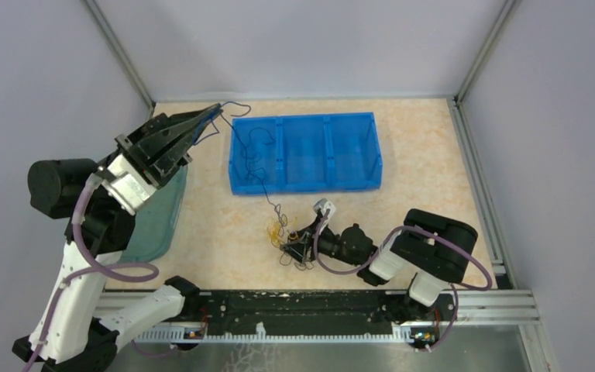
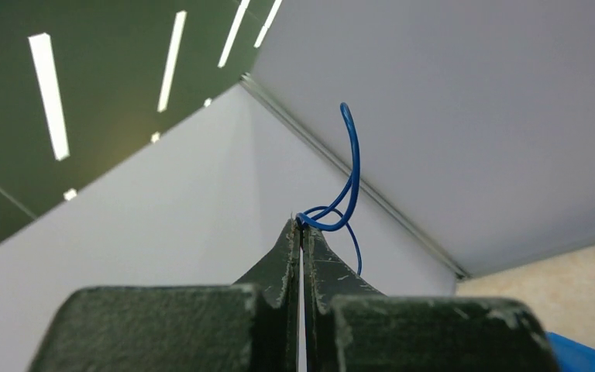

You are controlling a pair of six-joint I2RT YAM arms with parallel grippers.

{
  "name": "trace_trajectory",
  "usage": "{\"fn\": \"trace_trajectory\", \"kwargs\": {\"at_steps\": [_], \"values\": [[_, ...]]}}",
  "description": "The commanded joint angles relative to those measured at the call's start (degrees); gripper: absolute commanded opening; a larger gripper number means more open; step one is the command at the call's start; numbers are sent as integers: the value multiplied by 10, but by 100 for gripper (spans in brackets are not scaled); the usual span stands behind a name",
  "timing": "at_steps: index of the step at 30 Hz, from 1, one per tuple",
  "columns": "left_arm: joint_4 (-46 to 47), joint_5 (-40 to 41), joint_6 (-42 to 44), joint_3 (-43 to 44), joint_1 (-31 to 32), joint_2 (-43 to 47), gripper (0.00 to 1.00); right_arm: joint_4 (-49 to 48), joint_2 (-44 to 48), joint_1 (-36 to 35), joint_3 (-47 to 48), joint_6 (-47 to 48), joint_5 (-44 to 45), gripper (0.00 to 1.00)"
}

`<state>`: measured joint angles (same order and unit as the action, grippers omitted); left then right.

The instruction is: Untangle the cables

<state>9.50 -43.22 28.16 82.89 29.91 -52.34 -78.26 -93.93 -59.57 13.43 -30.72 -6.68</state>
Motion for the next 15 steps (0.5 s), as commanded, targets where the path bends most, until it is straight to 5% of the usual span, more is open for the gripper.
{"fn": "trace_trajectory", "kwargs": {"at_steps": [1, 8, 15], "values": [[129, 34, 43, 9, 4, 2, 0, -11, 21, -6, -9, 1, 9, 55], [38, 0, 20, 36, 3, -2, 0, 93, 138, -6, -9, 38, 22, 65], [-22, -47, -33, -16, 3, 21, 0, 368, 389, -6, 64, 119, 21, 78]]}}
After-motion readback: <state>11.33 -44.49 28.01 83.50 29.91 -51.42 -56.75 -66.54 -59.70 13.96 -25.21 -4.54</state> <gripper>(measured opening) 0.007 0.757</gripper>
